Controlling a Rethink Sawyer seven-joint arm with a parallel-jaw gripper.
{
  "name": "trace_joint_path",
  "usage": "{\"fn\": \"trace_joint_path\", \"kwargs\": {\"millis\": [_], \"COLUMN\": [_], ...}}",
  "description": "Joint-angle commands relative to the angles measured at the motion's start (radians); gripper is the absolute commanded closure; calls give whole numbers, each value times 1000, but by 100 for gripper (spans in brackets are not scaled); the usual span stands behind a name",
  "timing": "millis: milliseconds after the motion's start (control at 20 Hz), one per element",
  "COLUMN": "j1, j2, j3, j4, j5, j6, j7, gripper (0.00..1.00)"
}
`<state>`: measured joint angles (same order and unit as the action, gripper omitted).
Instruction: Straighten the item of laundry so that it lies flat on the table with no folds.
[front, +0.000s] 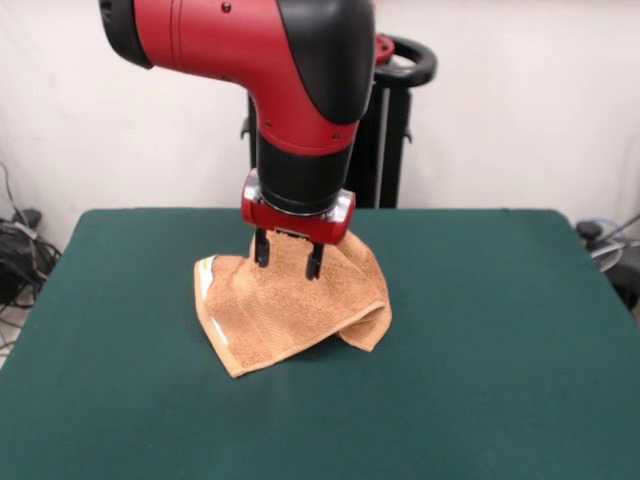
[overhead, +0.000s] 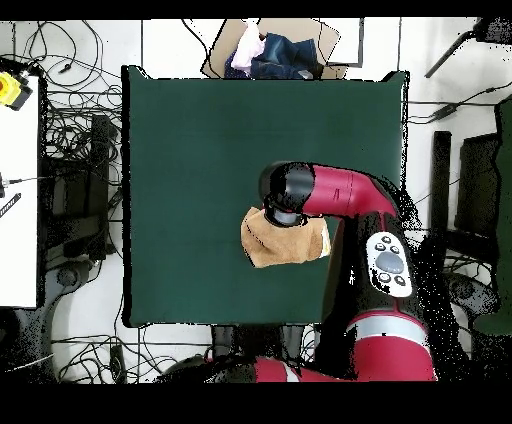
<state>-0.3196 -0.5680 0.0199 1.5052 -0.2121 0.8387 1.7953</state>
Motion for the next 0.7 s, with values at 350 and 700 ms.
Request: {"fn": "trace_joint_path", "kwargs": {"millis": [350,700], "j1": [-53,-46], "j2": [21,182], "j3": [59,58], "j4": [17,-43], "j5": [38,-6], "j6": [133,-11], "j7": [28,77], "gripper": [0,0]}}
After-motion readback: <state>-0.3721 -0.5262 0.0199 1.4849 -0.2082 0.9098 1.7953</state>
